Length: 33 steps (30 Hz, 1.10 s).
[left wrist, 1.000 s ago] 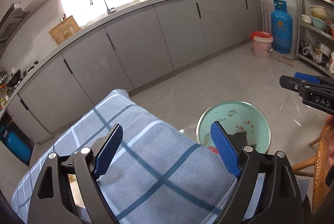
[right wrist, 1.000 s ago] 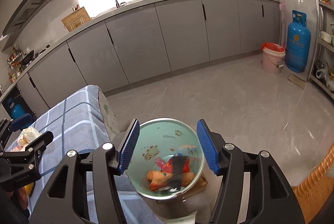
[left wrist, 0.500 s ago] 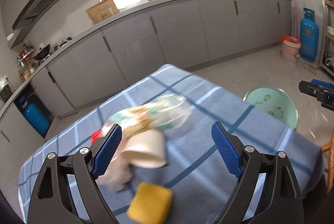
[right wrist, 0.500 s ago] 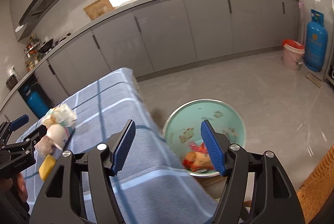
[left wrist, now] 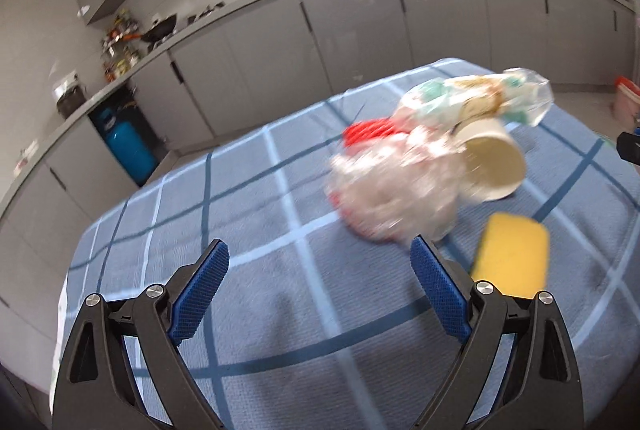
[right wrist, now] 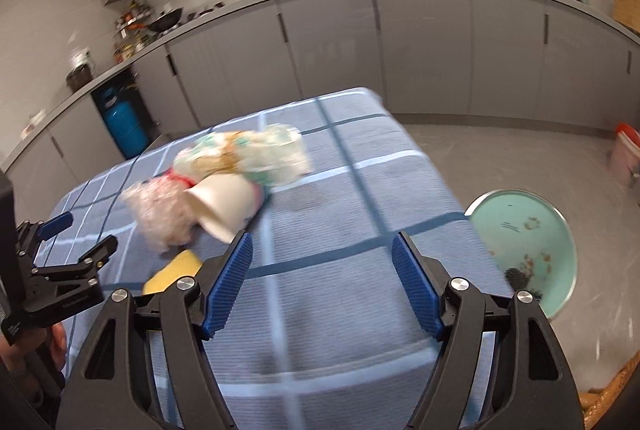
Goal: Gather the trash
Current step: 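Move both open grippers back over the trash on the table, then grasp the yellow sponge with the right gripper while the left gripper grasps the clear plastic bag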
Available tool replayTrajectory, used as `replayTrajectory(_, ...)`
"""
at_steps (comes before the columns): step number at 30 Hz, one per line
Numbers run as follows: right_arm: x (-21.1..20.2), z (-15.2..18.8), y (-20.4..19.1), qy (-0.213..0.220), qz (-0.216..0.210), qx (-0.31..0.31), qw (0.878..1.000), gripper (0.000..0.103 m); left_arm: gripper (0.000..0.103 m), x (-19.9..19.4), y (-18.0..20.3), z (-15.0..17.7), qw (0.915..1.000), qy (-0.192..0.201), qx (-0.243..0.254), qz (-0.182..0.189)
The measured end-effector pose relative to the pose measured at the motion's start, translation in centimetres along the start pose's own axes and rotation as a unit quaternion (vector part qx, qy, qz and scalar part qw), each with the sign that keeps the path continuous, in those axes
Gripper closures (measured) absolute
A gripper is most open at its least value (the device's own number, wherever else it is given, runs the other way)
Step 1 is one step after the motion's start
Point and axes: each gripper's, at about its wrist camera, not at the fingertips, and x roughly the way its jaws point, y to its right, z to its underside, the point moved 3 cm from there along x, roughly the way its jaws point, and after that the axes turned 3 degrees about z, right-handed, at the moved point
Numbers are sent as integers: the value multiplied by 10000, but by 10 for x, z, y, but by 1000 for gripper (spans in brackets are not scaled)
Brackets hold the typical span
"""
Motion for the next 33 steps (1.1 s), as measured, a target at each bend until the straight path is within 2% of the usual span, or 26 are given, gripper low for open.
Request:
replayTrajectory(10,22,14,-85,-277,-236,-691,9969,24,9,5,-48,25,9978,-134,-532,-378)
replayTrajectory(12,26,20,-96,-336,-248,-813,9958,14,9,6,-56,29,9972,-150,-614,-408)
replayTrajectory(13,27,23,-101,-341,-215,-884,9953,13,9,6,-58,29,9970,-159,-635,-419)
replayTrajectory(22,49,42,-119,-677,-211,-1101,9914,9,9,6,-65,44,9962,-252,-716,-434)
replayTrajectory(23,50,43,-119,-716,-272,-1096,9910,12,9,5,-65,44,9961,-258,-732,-427)
replayTrajectory(24,51,43,-119,-758,-316,-1095,9906,28,9,5,-65,44,9960,-261,-746,-416)
replayTrajectory(25,52,45,-119,-834,-344,-1107,9897,37,9,5,-66,44,9959,-271,-770,-391)
replayTrajectory(30,38,43,-113,-697,-387,-1145,9902,44,9,2,-62,37,9959,-240,-851,-214)
replayTrajectory(33,21,41,-103,-469,-189,-1189,9916,44,9,-2,-53,23,9966,-100,-815,-73)
